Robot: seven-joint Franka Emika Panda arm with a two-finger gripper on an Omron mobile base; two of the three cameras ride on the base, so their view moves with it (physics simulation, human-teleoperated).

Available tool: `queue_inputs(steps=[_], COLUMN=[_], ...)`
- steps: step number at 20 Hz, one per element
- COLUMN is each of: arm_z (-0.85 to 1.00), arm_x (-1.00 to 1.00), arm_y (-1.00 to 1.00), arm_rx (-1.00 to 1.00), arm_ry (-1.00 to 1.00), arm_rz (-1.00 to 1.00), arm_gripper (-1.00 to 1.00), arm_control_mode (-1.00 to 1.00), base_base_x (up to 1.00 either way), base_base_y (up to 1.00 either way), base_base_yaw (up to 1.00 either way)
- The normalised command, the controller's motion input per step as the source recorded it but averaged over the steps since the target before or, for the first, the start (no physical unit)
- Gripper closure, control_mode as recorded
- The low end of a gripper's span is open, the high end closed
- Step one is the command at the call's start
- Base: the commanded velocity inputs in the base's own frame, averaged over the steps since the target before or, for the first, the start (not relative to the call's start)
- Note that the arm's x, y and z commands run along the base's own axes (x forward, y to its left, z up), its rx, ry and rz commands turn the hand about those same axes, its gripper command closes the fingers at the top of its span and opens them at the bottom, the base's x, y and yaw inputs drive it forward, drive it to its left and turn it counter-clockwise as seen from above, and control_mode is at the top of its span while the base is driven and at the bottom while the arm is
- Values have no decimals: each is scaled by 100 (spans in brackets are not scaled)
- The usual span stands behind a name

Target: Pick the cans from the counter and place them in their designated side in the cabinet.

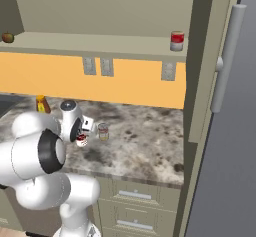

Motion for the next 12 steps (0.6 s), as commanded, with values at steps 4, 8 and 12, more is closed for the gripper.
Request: queue_inputs(steps=[4, 8, 12], arm_z=[27, 25, 28], arm_x=[0, 0, -2], arm_y=[-2, -4, -7], arm_rx=[0, 0, 0], arm_ry=[-4, -4, -5], arm_rz=[0, 0, 0], arm_gripper=[100, 100, 100], arm_control_mode=[-100, -100, -100], base_base_x=[0, 0, 0], base_base_y=[0, 0, 0], base_base_yaw=[0, 0, 0])
